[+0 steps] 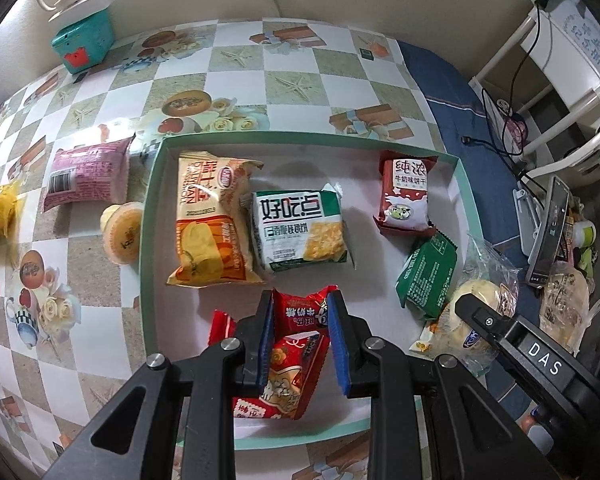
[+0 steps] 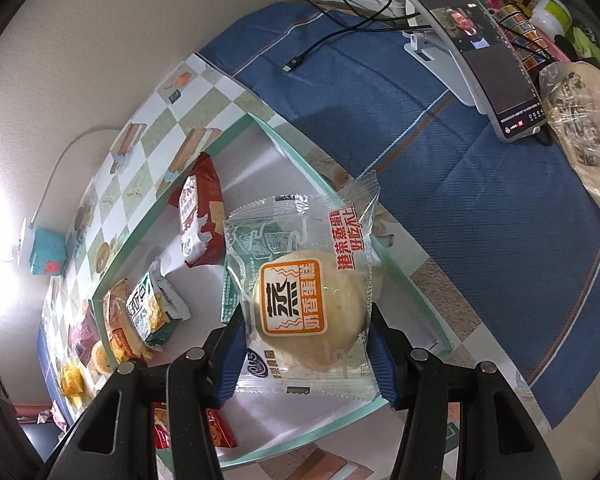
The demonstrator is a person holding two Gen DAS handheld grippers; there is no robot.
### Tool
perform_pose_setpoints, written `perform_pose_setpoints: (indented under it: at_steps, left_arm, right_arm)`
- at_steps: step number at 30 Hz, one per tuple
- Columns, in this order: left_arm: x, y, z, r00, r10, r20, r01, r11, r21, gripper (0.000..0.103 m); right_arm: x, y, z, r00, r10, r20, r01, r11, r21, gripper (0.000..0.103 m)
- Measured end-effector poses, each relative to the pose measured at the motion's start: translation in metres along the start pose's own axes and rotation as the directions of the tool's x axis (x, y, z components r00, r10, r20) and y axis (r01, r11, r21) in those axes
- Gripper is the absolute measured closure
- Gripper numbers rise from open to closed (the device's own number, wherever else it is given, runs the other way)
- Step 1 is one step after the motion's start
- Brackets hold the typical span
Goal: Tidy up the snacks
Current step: 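Lower the bun and candy into the tray and open both tools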
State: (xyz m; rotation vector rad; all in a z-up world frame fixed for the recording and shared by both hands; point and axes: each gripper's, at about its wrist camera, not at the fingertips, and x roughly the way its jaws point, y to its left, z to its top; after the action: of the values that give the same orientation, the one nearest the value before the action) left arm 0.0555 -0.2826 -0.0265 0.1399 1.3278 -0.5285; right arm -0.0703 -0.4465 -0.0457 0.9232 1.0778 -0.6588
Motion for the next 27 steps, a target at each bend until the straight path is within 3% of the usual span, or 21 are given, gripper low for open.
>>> perform_pose_setpoints:
  at_steps: [5, 9, 14, 18, 20, 22, 27]
  left_arm:
    - [0.004, -0.001, -0.001, 1.0, 0.011, -0.017, -0.011, 1.0, 0.002, 0.075]
    - [0.006, 0.002, -0.001, 0.999, 0.022, -0.023, -0.022, 1.0, -0.01, 0.057]
    - [0.004, 0.011, -0.001, 0.999, 0.025, -0.031, -0.026, 0.999, -0.048, 0.051]
    - [-0.003, 0.021, 0.001, 0.999, 0.042, -0.022, -0.044, 0.996, -0.084, 0.037]
    - [-0.007, 0.028, 0.002, 0.999, 0.043, -0.015, -0.044, 0.994, -0.105, 0.034]
    - [-0.011, 0.036, 0.004, 0.999, 0.039, -0.013, -0.04, 0.991, -0.131, 0.032]
    - [-0.021, 0.062, 0.004, 1.0, 0.004, -0.013, -0.007, 0.975, -0.224, 0.029]
  right_arm:
    - [0.002, 0.002, 0.0, 1.0, 0.0, -0.009, 0.0, 1.0, -0.009, 0.045]
    - [0.006, 0.001, 0.0, 1.0, -0.003, -0.02, 0.003, 1.0, -0.011, 0.044]
    - [0.006, 0.003, 0.0, 1.0, -0.012, -0.022, 0.011, 1.0, -0.016, 0.044]
    - [0.008, 0.004, 0.0, 0.999, -0.02, -0.032, 0.019, 1.0, -0.021, 0.038]
    - [0.007, 0.006, 0.0, 0.999, -0.025, -0.033, 0.025, 0.999, -0.028, 0.036]
    - [0.005, 0.007, -0.001, 0.999, -0.033, -0.028, 0.032, 0.999, -0.038, 0.026]
    - [-0.003, 0.015, -0.002, 0.999, -0.051, -0.006, 0.05, 0.996, -0.074, 0.026]
